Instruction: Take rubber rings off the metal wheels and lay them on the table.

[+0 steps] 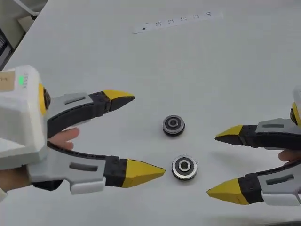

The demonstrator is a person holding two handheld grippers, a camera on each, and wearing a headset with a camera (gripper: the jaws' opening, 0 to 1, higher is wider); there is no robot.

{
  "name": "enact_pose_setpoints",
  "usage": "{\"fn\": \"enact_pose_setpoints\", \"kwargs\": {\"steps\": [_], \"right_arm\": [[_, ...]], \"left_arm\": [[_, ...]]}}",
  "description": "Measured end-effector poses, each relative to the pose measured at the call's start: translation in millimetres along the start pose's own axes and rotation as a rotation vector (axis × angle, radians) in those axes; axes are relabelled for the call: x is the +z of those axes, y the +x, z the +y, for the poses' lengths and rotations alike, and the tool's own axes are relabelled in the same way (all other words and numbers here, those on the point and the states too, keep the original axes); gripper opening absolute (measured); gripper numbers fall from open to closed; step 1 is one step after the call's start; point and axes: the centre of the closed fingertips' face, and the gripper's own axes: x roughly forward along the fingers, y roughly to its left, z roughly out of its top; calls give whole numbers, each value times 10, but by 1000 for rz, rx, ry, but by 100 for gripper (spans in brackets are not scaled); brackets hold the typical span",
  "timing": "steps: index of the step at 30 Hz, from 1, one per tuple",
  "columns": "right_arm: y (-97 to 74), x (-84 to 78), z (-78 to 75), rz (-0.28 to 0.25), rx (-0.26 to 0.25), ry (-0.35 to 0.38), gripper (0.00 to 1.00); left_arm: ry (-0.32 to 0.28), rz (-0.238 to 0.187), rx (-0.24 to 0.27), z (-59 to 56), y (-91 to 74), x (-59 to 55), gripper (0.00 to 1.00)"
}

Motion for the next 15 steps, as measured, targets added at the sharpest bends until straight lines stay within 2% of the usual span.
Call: {"fn": "enact_pose_setpoints", "kwargs": {"steps": [8,13,15], "right_arm": [[114,19,6,5,34,-57,50],[169,9,14,10,53,-78,46],[189,12,20,5,60,-86,44]], "left_arm": [[14,10,-61,-115,216,-65,68],[33,-3,-92,-183,341,-112,59],[23,2,-112,-218,402,-154,55]]}}
